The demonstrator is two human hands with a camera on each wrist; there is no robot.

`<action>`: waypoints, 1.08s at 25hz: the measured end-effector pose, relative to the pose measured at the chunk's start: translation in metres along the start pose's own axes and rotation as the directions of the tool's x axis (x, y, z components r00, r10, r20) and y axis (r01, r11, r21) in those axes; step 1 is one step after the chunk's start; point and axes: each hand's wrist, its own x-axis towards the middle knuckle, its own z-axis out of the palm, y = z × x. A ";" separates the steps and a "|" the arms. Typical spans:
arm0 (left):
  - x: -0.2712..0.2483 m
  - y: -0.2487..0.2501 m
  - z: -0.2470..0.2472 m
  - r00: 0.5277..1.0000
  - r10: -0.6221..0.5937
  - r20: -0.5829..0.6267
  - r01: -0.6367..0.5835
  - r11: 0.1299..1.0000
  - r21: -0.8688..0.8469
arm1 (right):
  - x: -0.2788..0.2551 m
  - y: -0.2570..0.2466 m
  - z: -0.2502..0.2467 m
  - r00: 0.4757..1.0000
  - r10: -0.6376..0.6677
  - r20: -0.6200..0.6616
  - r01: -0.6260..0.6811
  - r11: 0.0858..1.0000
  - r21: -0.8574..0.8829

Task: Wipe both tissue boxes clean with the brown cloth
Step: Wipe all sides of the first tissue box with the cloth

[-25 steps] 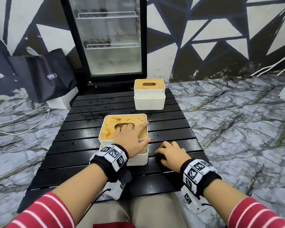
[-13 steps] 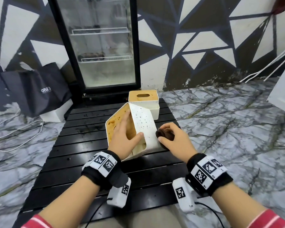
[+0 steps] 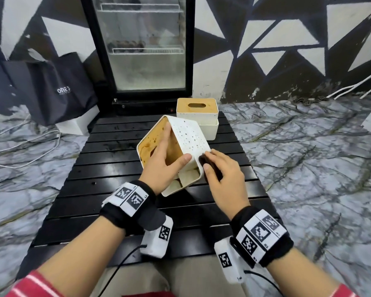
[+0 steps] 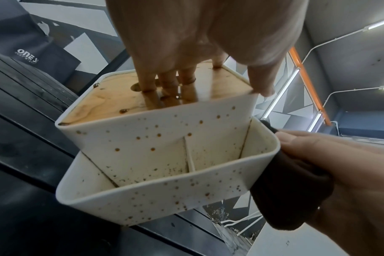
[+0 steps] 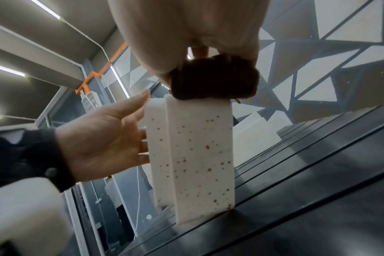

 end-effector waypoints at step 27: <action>0.000 -0.003 -0.008 0.991 0.033 0.131 -0.031 0.999 -0.021 | 0.017 -0.001 0.006 0.984 -0.177 0.001 0.177 0.984 0.000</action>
